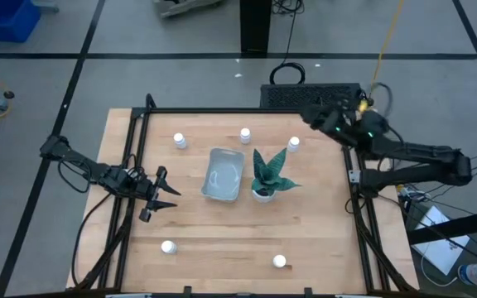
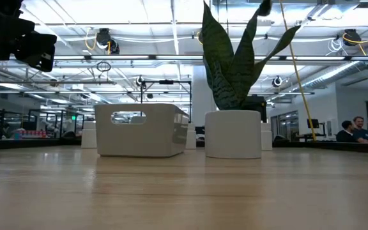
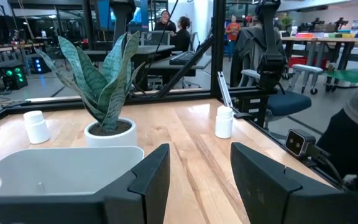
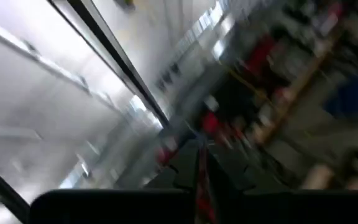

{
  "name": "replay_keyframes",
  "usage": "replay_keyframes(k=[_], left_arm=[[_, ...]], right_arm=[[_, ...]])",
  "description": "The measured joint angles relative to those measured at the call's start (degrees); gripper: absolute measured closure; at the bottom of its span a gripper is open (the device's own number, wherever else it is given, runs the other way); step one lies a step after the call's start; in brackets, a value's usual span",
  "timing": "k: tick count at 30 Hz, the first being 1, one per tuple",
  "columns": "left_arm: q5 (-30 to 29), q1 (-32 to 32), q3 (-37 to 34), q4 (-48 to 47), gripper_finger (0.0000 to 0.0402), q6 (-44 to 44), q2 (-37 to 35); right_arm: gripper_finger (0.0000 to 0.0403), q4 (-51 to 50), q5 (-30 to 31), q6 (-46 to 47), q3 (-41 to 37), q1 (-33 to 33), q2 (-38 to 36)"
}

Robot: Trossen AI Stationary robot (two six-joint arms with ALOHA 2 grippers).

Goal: Pick and place pill bottles into a basket
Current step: Put the white pill bottle into the gray bin

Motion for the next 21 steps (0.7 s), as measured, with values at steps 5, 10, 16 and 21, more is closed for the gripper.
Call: replay_keyframes(k=[5, 10, 16, 21], left_arm=[[0.00, 0.00, 0.00, 0.00, 0.0227, -0.02, 0.00], [0.00, 0.00, 0.00, -0.01, 0.0227, -0.01, 0.00], [0.00, 0.00, 0.00, -0.01, 0.0227, 0.00, 0.00], [0.00, 0.00, 0.00, -0.02, 0.0227, -0.02, 0.00]], right_arm=[[0.0345, -42.46, -7.58, -11.60, 17.90, -4.49, 6.40], [0.0280, -71.95, -6.71, -20.34, 27.97, -11.27, 13.92], [0.0175, -83.14, -6.65, -22.79, 29.07, -17.74, 21.34], [0.0104, -83.65, -6.66, -25.70, 29.08, -19.37, 28.09]])
